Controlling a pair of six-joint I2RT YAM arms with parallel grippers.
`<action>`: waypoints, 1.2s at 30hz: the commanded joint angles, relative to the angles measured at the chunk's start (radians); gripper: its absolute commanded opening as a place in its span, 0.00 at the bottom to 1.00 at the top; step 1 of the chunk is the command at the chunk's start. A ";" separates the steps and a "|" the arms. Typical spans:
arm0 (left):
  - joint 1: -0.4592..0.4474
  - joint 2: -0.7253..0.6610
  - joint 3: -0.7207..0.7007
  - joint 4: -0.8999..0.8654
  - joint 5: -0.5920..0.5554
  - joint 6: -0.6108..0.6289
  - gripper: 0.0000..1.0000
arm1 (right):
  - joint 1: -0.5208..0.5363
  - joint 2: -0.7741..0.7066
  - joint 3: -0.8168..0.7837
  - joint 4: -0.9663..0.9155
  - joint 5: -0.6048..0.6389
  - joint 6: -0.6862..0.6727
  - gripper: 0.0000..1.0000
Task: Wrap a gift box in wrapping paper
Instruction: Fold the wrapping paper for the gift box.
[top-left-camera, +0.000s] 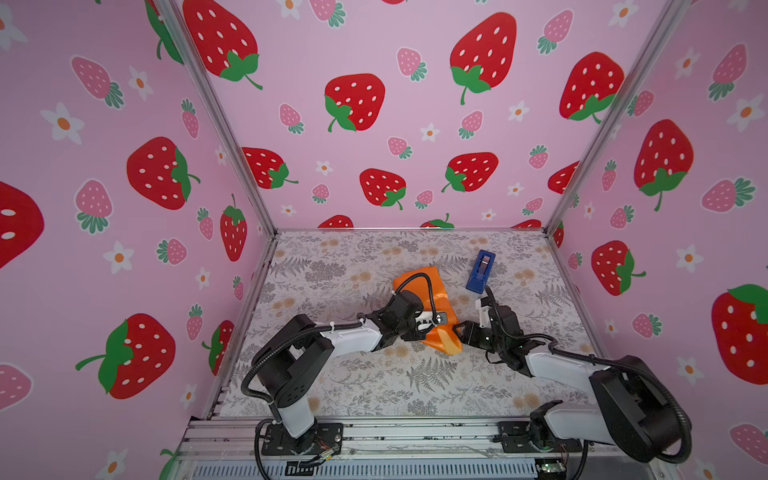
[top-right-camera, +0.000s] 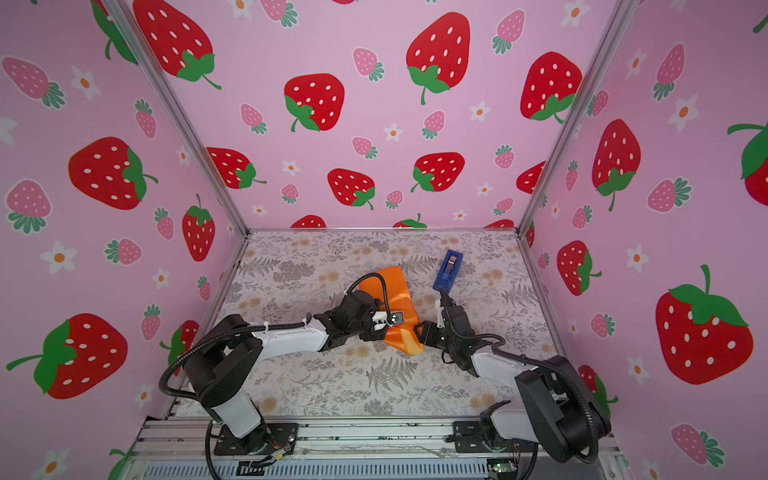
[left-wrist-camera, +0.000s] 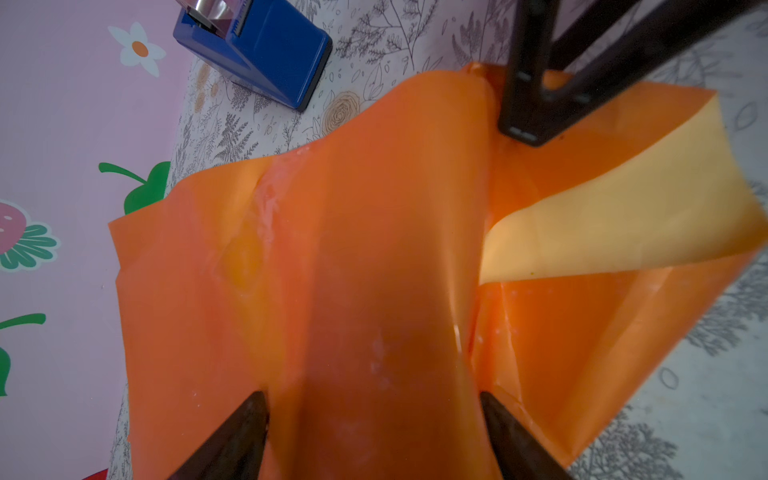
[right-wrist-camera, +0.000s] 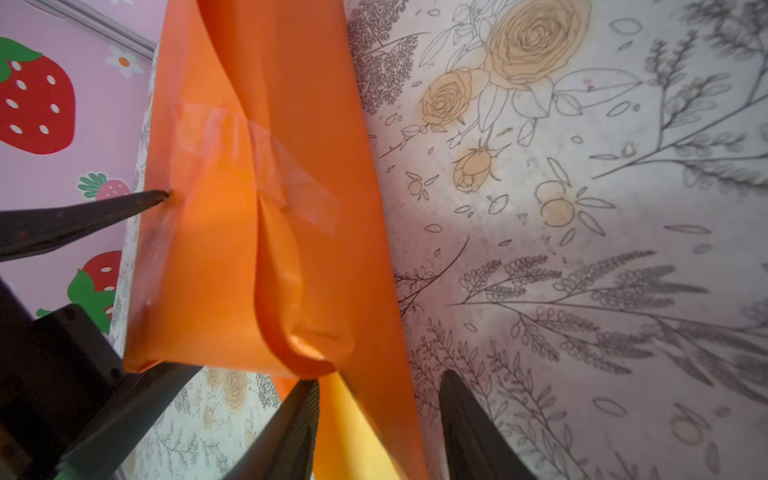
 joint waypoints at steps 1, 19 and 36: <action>-0.002 0.038 -0.012 -0.114 0.002 -0.003 0.78 | -0.002 0.050 0.047 0.056 0.030 0.030 0.49; 0.000 0.043 -0.009 -0.124 -0.006 -0.005 0.78 | 0.046 0.149 0.113 -0.027 0.096 0.084 0.27; 0.002 0.048 -0.006 -0.139 -0.017 0.004 0.78 | 0.128 0.038 0.121 -0.231 0.111 0.115 0.22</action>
